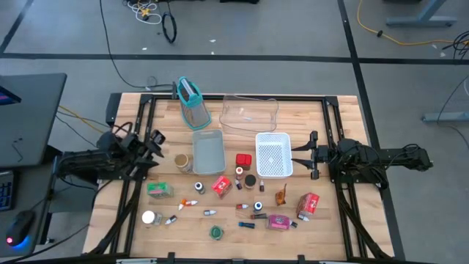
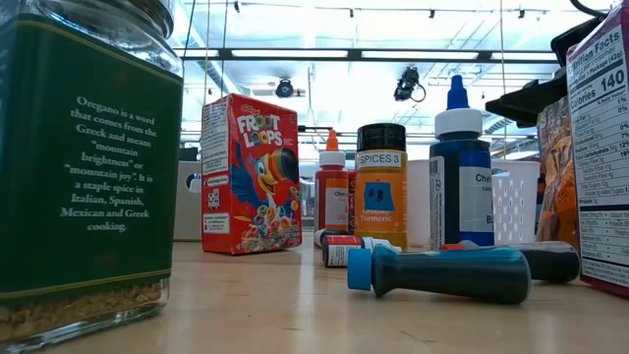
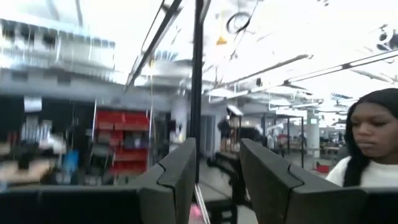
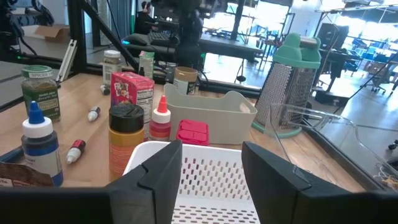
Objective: Pick & Place Kitchen Items
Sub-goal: Put the orange seasoning pack into the transparent bin
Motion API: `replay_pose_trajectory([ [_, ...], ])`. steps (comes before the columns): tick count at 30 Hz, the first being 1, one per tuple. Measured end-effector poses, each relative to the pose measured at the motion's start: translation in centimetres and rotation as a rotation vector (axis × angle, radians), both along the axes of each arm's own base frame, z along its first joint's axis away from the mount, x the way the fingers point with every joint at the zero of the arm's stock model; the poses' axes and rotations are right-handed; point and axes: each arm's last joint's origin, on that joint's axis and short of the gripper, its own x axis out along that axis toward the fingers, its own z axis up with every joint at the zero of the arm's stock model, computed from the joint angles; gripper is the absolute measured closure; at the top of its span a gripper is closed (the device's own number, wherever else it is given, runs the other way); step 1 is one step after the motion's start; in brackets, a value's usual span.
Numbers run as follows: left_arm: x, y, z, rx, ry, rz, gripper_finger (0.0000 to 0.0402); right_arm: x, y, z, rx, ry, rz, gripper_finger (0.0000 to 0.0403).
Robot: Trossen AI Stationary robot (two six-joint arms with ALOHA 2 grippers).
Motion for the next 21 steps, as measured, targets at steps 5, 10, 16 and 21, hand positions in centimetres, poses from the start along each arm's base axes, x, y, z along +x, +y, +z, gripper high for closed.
replay_pose_trajectory([
  [5,0.1,-0.2,-0.1,-0.023,0.020,-0.029,0.0268,0.0,0.0,0.1,0.001,-0.007,0.000,0.0225],
  [10,0.5,-0.3,-0.2,-0.074,0.032,0.046,0.0268,0.0,0.1,0.8,0.077,-0.082,0.042,0.0225],
  [16,1.9,-0.4,-0.8,-0.107,0.118,0.112,0.0268,-0.1,-0.3,2.4,0.019,-0.249,-0.102,0.0225],
  [21,2.3,-0.8,-0.3,-0.129,0.077,0.044,0.0268,-0.5,-0.8,3.2,-0.040,-0.324,-0.302,0.0225],
])
